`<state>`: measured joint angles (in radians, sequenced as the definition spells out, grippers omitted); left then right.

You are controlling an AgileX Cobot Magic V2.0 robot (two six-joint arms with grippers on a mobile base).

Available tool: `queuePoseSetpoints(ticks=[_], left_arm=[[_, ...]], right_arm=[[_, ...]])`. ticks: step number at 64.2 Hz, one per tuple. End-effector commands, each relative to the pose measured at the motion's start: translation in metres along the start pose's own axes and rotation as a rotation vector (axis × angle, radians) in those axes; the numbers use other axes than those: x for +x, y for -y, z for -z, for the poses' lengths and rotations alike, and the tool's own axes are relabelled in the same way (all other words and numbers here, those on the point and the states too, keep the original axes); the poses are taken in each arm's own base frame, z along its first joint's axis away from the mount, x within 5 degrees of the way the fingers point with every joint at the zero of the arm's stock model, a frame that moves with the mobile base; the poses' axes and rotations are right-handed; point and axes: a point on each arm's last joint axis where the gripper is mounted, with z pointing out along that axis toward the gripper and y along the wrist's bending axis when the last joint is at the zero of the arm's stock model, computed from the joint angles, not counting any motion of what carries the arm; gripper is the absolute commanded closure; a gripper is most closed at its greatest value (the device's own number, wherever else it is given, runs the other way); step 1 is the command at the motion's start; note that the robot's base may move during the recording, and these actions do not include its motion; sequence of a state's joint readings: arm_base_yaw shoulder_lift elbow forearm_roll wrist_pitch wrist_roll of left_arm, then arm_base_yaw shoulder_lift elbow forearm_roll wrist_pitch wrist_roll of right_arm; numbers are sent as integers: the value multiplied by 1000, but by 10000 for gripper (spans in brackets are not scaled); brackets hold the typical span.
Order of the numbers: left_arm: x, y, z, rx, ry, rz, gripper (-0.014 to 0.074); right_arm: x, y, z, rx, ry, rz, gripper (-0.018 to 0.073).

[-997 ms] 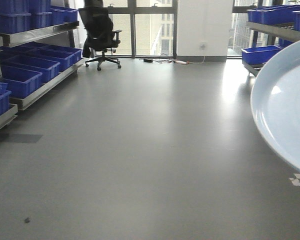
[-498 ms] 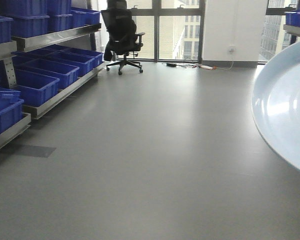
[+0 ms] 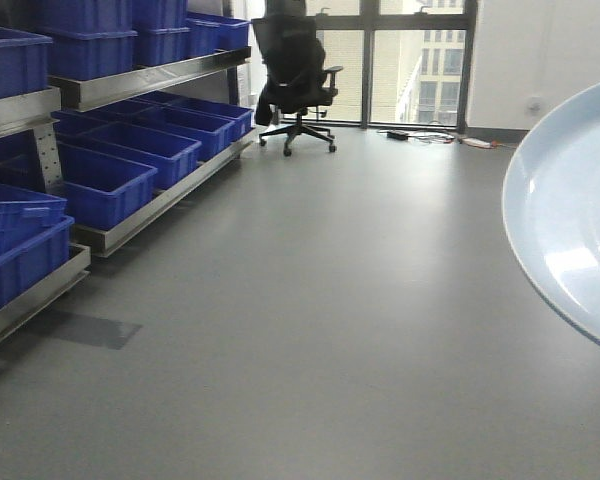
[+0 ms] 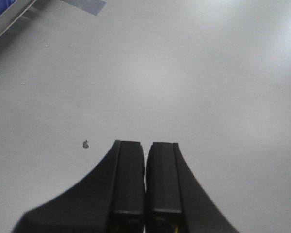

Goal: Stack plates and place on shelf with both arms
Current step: 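Drive the base up to the shelf of blue bins, plates held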

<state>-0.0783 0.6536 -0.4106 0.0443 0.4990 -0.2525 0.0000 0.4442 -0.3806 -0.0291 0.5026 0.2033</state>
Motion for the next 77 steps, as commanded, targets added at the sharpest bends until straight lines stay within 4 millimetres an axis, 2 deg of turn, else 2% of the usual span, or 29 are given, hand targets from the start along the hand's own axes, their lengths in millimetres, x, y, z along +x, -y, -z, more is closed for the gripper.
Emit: queuePoseSetpoints(ticks=[1, 77], left_arm=[[-14, 4, 4, 29, 88, 0, 499], [-15, 4, 4, 30, 94, 0, 499]], right_arm=[[-17, -3, 5, -19, 119, -2, 502], [-17, -3, 5, -19, 119, -2, 502]])
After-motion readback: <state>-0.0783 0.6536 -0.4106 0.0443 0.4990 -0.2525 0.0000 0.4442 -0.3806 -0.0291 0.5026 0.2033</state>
